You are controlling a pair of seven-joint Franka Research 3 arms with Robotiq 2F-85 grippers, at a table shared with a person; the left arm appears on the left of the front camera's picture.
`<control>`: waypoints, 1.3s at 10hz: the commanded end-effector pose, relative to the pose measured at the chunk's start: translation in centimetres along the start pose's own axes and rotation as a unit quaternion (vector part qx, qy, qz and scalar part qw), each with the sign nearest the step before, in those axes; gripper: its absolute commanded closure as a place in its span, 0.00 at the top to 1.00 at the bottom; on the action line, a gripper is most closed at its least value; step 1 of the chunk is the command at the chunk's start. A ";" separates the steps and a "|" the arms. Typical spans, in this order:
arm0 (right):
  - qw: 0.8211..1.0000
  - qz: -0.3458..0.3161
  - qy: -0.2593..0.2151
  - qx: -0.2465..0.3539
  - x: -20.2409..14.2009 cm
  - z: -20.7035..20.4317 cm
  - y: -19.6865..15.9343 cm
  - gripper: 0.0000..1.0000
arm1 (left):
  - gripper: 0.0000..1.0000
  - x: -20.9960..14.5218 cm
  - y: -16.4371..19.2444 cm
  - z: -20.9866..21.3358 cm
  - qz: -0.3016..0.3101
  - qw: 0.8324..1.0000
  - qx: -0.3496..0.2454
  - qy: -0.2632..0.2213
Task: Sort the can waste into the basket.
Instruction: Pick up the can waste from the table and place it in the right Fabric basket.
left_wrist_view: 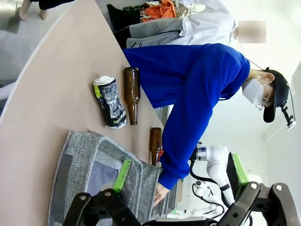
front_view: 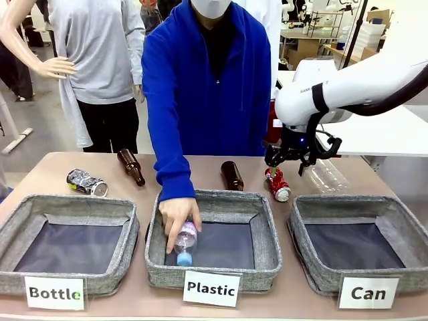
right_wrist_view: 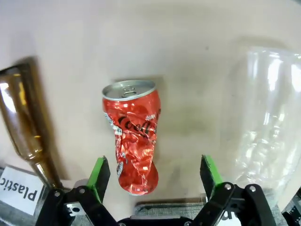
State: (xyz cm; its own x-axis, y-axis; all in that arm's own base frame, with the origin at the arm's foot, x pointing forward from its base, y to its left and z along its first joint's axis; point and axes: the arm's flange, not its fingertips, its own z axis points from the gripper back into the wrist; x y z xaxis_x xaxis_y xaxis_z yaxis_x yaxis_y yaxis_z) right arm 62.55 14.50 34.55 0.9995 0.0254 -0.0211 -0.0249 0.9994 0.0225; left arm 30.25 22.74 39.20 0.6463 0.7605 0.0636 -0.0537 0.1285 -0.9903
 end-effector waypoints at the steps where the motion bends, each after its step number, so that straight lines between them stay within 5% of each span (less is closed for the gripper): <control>1: 1.000 -0.009 0.010 -0.024 1.6 -1.9 1.0 1.00 | 1.00 -0.2 0.0 0.2 -0.010 1.000 -0.005 0.003; 7: 0.999 -0.013 0.020 -0.031 2.1 -3.0 1.4 1.00 | 1.00 -0.2 0.0 0.2 -0.010 1.000 -0.005 0.003; 8: 0.999 -0.012 0.018 -0.041 2.1 -3.2 1.7 0.40 | 1.00 -0.2 0.0 0.2 -0.010 1.000 -0.005 0.003; 9: 0.999 -0.011 0.018 -0.044 2.0 -3.4 1.9 0.40 | 1.00 -0.2 0.0 0.2 -0.010 1.000 -0.005 0.003; 10: 0.999 -0.007 0.021 -0.045 2.1 -3.5 2.1 0.00 | 1.00 -0.2 0.0 0.2 -0.010 1.000 -0.005 0.003; 11: 0.999 -0.006 0.021 -0.046 2.1 -3.5 2.1 0.35 | 1.00 -0.2 0.0 0.2 -0.010 1.000 -0.005 0.003; 12: 0.999 -0.008 0.020 -0.046 2.1 -3.5 2.0 0.00 | 1.00 -0.2 0.0 0.2 -0.010 1.000 -0.005 0.003; 13: 0.999 -0.008 0.021 -0.045 2.2 -3.5 2.0 0.00 | 1.00 -0.2 0.0 0.2 -0.010 1.000 -0.005 0.003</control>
State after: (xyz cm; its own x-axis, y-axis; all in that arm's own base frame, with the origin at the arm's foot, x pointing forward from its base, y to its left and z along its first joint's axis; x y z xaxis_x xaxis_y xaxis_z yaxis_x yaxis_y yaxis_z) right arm 63.98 16.63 30.89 0.9972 0.0407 -0.0629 -0.0419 0.9990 -0.0173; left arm 30.25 22.74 39.20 0.6463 0.7604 0.0636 -0.0535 0.1284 -0.9903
